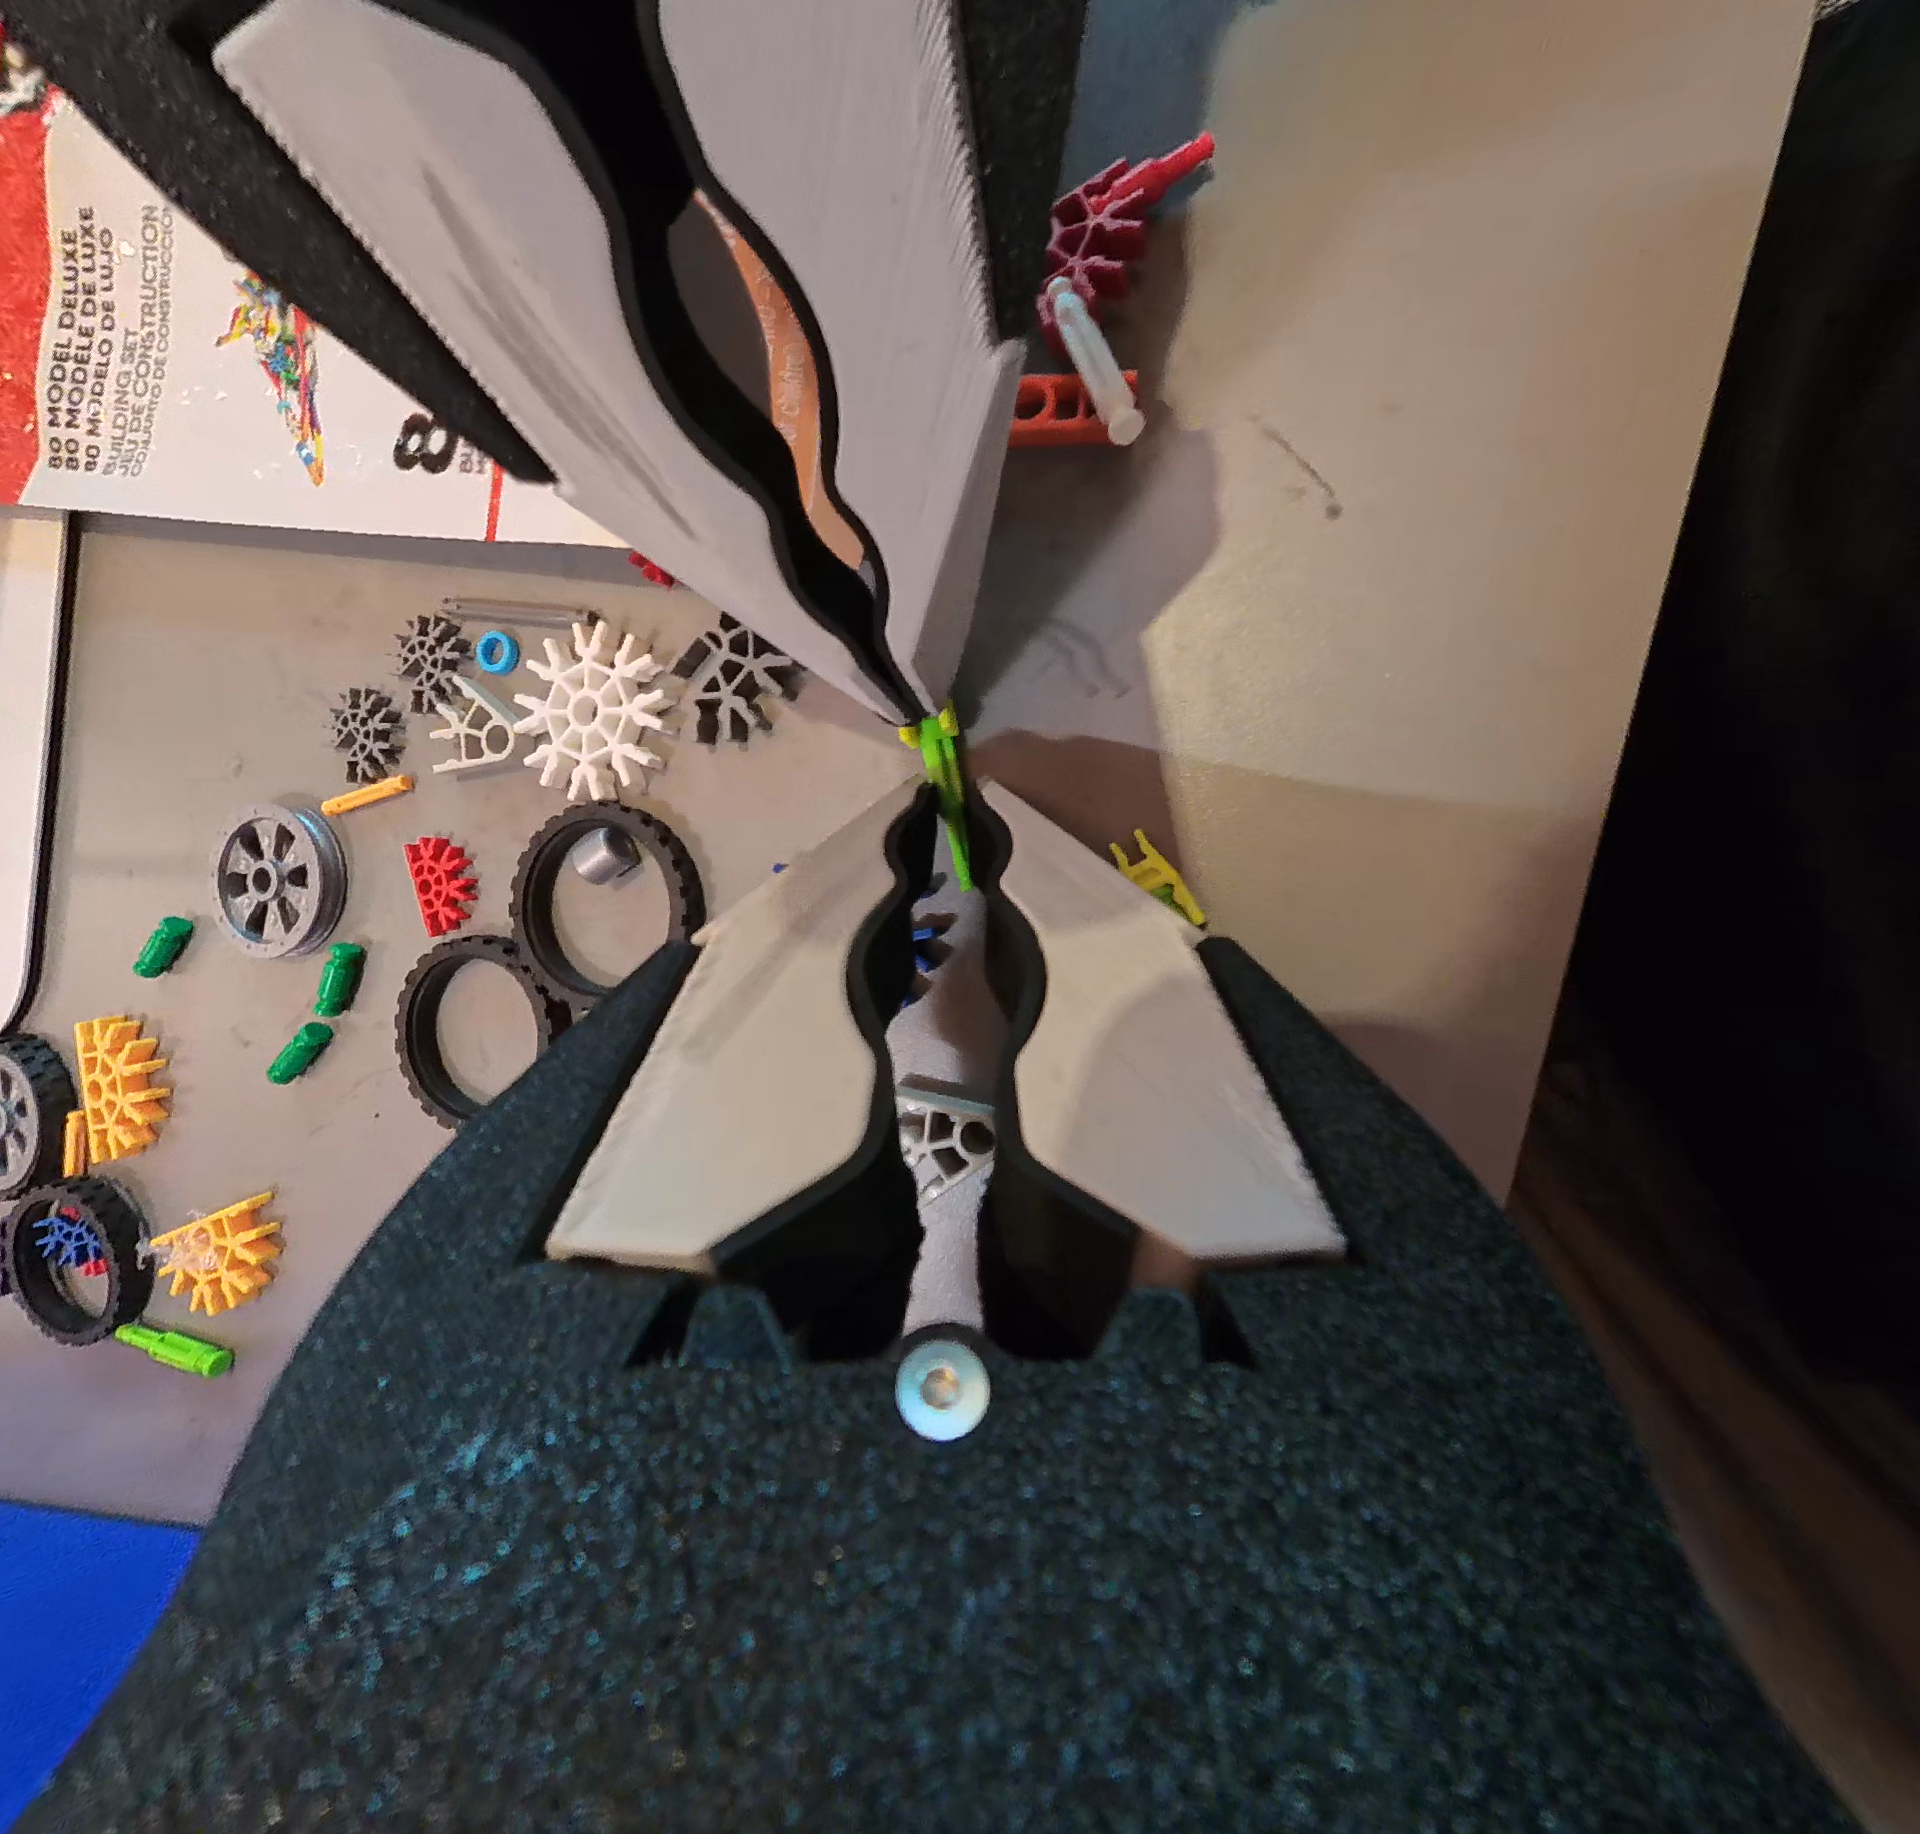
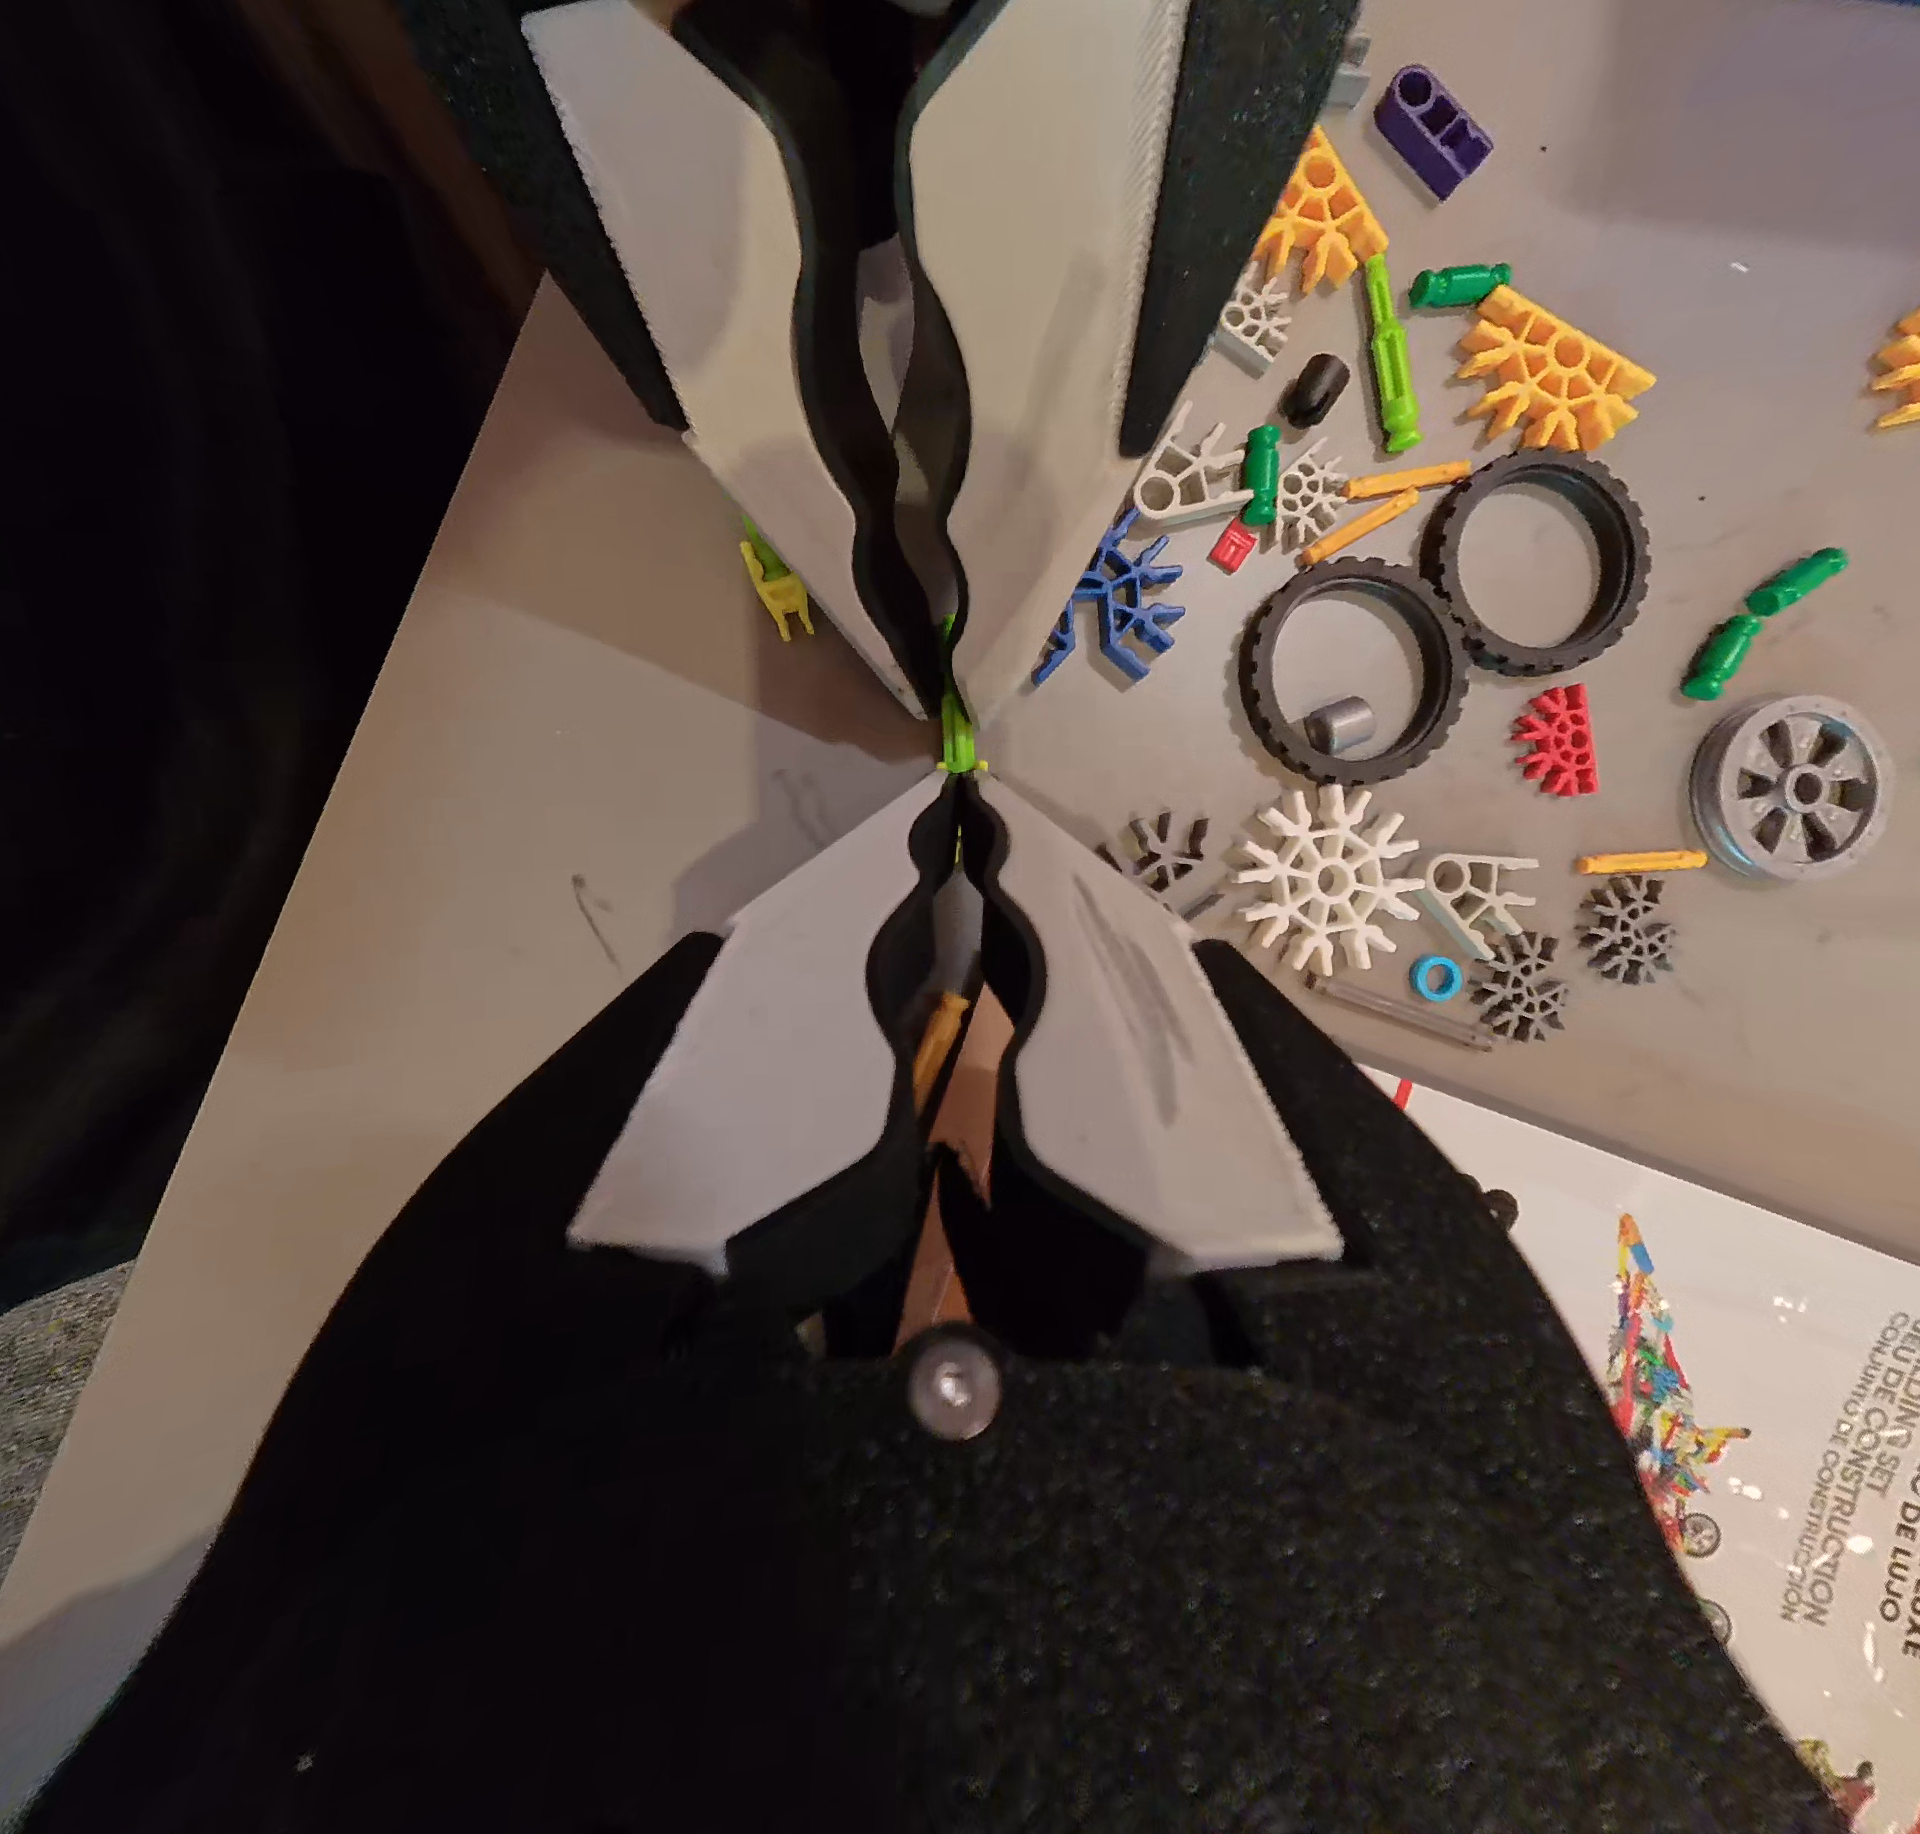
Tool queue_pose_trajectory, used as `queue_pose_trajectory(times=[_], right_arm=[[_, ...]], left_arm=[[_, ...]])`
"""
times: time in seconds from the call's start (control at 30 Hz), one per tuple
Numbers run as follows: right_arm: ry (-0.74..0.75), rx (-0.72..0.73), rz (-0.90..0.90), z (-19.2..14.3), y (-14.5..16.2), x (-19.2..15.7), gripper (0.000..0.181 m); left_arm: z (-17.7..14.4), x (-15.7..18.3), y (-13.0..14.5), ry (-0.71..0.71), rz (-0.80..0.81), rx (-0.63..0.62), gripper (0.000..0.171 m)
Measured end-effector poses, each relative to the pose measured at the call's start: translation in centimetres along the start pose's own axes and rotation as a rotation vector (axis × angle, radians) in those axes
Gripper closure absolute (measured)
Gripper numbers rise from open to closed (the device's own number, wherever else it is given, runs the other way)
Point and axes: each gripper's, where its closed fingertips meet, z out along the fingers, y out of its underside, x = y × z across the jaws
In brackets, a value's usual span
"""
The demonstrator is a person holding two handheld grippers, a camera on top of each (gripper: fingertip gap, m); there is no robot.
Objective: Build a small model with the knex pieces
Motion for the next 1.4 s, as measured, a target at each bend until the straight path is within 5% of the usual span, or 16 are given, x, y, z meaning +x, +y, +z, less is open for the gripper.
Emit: queue_pose_trajectory(times=[0.43,0.57,0.73,0.9,1.03,1.4], right_arm=[[-0.098,-0.076,0.038,0.1,0.2,0.0,0.181],[-0.083,0.074,0.133,-3.1,-0.6,0.7,0.178],[0.019,0.066,0.139,-4.9,0.1,0.8,0.177],[0.038,0.077,0.108,-4.1,-0.4,-0.6,0.175],[0.006,0.085,0.072,-2.2,-1.5,-2.6,0.173],[0.028,0.072,0.106,-1.5,-0.5,-2.8,0.17]], left_arm=[[0.1,-0.1,-0.1,0.001,-0.021,0.014,0.169],[0.1,-0.3,-0.1,-0.014,-0.044,0.033,0.168],[-0.7,-0.7,-0.5,-0.011,-0.083,0.076,0.163],[-2.9,-1.1,-0.2,-0.039,-0.131,0.092,0.162],[-4.5,1.7,0.3,0.041,-0.183,0.094,0.163],[-3.5,4.4,1.7,0.059,-0.232,0.045,0.16]])
